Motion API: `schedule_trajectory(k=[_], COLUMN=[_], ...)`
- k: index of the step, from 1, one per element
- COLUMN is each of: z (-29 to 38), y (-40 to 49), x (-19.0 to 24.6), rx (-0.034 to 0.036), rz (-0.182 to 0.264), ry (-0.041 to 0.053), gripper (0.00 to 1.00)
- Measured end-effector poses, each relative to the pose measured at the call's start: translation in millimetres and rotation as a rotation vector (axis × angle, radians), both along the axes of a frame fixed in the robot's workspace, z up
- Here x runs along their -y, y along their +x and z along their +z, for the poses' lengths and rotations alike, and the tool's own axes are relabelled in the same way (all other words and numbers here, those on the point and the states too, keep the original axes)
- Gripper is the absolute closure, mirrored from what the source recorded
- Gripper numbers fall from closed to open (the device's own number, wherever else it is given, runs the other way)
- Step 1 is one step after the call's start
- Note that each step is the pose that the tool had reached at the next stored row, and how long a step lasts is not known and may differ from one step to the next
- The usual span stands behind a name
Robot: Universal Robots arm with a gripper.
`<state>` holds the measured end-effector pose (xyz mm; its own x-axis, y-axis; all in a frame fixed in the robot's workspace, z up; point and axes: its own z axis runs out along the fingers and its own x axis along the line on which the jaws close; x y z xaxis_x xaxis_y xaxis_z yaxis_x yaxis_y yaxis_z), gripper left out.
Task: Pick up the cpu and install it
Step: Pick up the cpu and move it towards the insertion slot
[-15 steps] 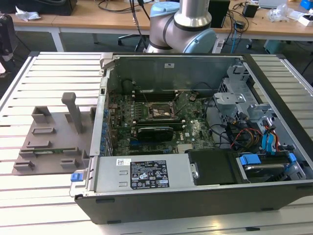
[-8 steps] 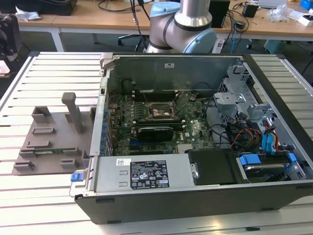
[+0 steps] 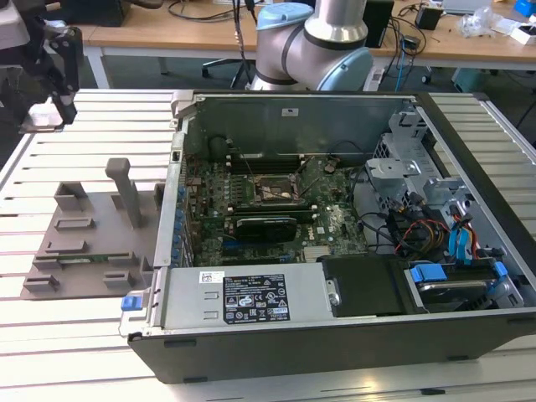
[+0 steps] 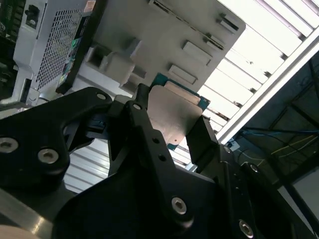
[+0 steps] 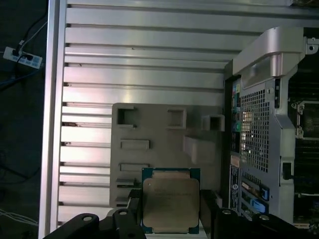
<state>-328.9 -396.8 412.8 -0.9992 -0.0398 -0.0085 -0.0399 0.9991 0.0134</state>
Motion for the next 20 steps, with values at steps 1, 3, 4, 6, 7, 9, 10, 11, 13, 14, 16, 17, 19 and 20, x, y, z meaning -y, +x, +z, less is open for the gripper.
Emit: schedule_trajectory(k=[1, 3, 4, 6, 7, 9, 10, 11, 13, 14, 16, 17, 19, 20], z=[0.0, 0.0, 0.0, 0.0, 0.0, 0.0, 0.0, -0.1, -0.1, -0.2, -0.3, -0.3, -0.3, -0.3], y=[11.3, 45.3, 47.9, 50.9, 52.5, 56.8, 59.2, 60.8, 63.1, 63.8, 67.3, 68.6, 72.1, 73.6], x=[0.0, 0.0, 0.0, 0.0, 0.0, -0.1, -0.1, -0.1, -0.1, -0.1, -0.1, -0.1, -0.1, -0.1], rx=[-0.0003, -0.0008, -0.0008, -0.0008, -0.0008, -0.0009, -0.0010, -0.0010, -0.0010, -0.0010, -0.0010, -0.0010, -0.0010, -0.0010], rz=[0.000, 0.000, 0.000, 0.000, 0.000, 0.000, 0.000, 0.000, 0.000, 0.000, 0.000, 0.000, 0.000, 0.000], ry=[-0.0002, -0.0004, -0.0004, -0.0004, -0.0004, -0.0004, -0.0004, -0.0004, -0.0004, -0.0003, -0.0004, -0.0004, -0.0004, -0.0004], gripper=[0.45, 0.45, 0.45, 0.45, 0.45, 0.45, 0.45, 0.45, 0.45, 0.45, 0.45, 0.45, 0.45, 0.45])
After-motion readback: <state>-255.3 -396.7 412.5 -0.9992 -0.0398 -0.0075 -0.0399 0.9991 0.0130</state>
